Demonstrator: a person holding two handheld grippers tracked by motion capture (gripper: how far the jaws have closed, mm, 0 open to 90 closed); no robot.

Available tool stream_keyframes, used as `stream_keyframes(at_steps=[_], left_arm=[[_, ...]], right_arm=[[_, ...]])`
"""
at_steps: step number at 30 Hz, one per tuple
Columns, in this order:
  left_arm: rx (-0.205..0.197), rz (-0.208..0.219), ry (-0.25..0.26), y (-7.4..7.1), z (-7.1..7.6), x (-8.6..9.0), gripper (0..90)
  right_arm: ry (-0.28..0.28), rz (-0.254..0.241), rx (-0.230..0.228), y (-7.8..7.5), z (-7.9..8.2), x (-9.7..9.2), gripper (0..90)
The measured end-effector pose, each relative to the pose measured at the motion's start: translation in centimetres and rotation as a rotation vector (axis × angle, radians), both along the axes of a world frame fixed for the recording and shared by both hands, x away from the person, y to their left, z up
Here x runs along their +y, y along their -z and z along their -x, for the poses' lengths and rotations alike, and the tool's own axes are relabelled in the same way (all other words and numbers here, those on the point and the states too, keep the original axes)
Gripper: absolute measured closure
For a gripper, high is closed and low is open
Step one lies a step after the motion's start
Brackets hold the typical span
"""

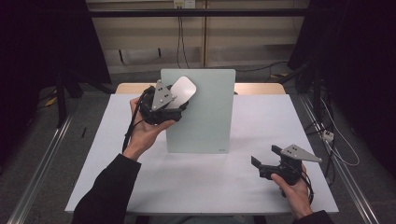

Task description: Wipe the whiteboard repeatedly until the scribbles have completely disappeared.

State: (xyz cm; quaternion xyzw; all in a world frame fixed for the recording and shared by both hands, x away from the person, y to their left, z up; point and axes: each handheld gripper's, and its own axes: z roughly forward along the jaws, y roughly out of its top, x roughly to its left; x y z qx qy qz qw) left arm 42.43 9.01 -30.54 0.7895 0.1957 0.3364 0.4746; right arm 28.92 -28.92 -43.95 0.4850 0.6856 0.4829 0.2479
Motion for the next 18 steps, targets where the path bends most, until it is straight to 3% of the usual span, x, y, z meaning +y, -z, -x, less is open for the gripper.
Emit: stream_keyframes(at_steps=[5, 10, 18], left_arm=[[0.023, -0.002, 0.014, -0.1, 0.2, 0.2, 31.2], [0.049, 0.024, 0.015, -0.2, 0.4, 0.7, 31.2], [0.063, 0.035, 0.031, -0.3, 0.7, 1.3, 31.3]], right_arm=[[0.000, -0.002, 0.004, 0.0, -0.2, 0.1, 6.0], [-0.006, 0.005, 0.004, 0.0, -0.3, 0.2, 6.1], [-0.006, 0.004, 0.001, 0.0, -0.2, 0.2, 6.1]])
